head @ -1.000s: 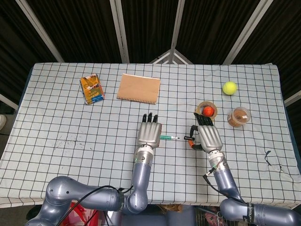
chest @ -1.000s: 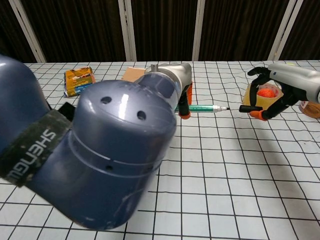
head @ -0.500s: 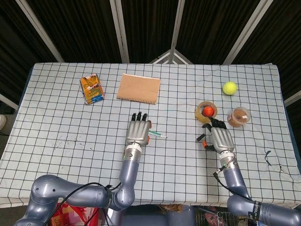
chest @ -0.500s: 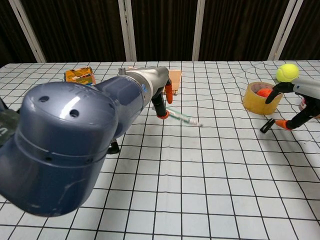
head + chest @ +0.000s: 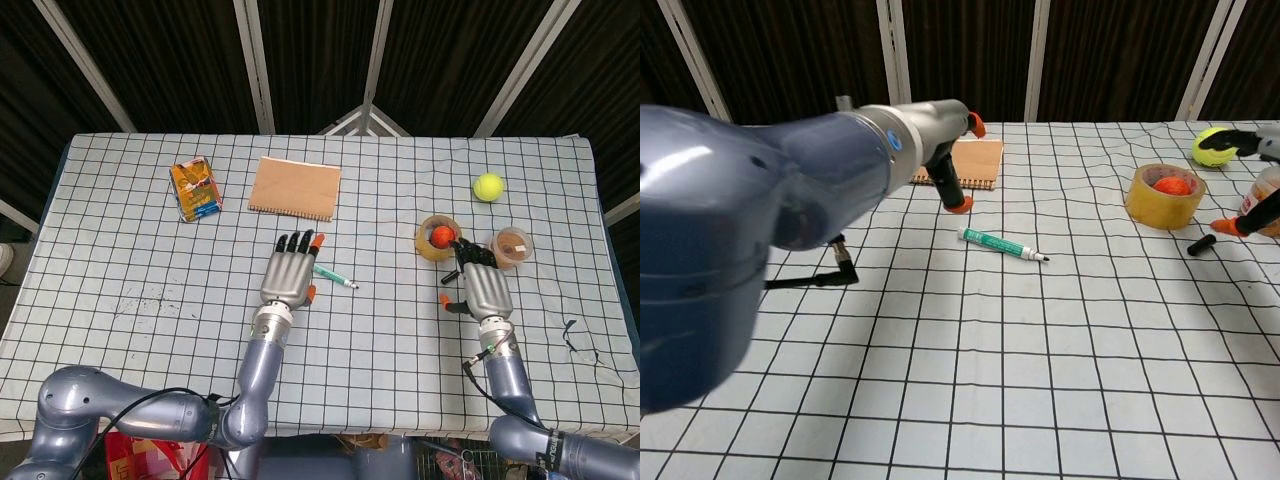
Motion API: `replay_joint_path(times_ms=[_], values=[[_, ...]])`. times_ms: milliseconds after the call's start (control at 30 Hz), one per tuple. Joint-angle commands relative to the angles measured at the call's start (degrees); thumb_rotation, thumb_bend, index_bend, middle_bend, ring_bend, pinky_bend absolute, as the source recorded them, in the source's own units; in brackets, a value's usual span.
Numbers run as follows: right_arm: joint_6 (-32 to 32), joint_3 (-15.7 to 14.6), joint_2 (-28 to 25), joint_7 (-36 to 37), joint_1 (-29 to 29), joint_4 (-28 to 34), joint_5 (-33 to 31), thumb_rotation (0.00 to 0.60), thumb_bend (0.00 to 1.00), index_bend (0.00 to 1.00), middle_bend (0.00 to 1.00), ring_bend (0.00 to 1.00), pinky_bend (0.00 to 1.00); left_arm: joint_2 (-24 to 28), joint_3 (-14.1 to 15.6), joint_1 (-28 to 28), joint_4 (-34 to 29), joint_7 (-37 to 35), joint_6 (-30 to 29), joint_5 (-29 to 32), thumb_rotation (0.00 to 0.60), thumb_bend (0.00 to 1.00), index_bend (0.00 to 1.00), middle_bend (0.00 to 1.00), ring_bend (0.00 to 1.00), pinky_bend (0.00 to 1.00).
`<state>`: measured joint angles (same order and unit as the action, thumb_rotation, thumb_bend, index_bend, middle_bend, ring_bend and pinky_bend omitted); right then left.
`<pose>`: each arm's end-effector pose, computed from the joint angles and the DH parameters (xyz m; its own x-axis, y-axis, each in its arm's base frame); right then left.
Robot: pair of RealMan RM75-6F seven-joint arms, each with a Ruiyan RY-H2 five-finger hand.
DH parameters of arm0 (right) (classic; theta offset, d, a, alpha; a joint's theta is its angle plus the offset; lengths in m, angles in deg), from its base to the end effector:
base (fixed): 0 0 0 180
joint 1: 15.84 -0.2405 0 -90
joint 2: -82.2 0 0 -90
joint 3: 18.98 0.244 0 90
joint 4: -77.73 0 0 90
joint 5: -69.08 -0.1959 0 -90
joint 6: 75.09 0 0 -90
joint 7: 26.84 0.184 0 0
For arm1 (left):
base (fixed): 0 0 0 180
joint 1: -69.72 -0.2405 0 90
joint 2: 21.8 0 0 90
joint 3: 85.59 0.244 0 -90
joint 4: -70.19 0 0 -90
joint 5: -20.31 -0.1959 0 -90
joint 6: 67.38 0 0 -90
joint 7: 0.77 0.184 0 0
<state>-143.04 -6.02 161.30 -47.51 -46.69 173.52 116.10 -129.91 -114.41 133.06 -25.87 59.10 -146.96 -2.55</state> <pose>-0.2257 -0.3484 0.0674 0.2461 -0.1920 0.9500 -0.9570 0.1070 0.2696 0.0216 0.3580 -0.0516 0.3942 0.2838 0.8741 0.9177 -0.1729 -0.3577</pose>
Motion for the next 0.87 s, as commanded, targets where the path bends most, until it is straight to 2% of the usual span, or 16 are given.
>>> replay_joint_path(times_ms=[33,167,267,500,667,867], values=[[-3.64,-1.1,-3.62,3.72,3.52,-0.93,5.3,0.6,0.3,0.12,0.04,0.0,0.0,9.8,1.74,-7.25,-12.43,-2.85,-5.62,-3.14,0.6,0.52,0.03,0.0,0.0,0.0],[-6.35,-3.04,-6.5,6.88,7.04,-4.08,9.46,0.6,0.3,0.13,0.04,0.0,0.0,20.83,5.75,-15.23,-21.8,-5.5,-8.32,-5.24,0.6,0.52,0.04,0.0,0.0,0.0],[-8.42,-5.34,-8.19,8.63,9.66,-7.41,13.57,0.6,0.3,0.13,0.04,0.0,0.0,29.62,9.86,-21.98,-26.48,-10.81,-8.28,-9.9,0.6,0.52,0.05,0.0,0.0,0.0],[-11.05,-8.97,-10.85,14.61,13.86,-10.32,21.55,0.6,0.3,0.13,0.04,0.0,0.0,43.88,19.03,-34.76,-27.77,-27.0,-5.0,-22.61,0.6,0.52,0.05,0.0,0.0,0.0],[-14.37,-9.7,-11.73,16.55,15.97,-11.21,25.85,0.6,0.3,0.13,0.04,0.0,0.0,48.39,24.36,-41.03,-24.44,-36.7,-3.92,-31.97,0.6,0.52,0.06,0.0,0.0,0.0],[-15.64,-10.0,-13.91,17.88,17.63,-9.55,28.13,0.6,0.3,0.13,0.04,0.0,0.0,49.4,28.18,-46.12,-19.37,-44.1,-4.94,-39.8,0.6,0.52,0.07,0.0,0.0,0.0]])
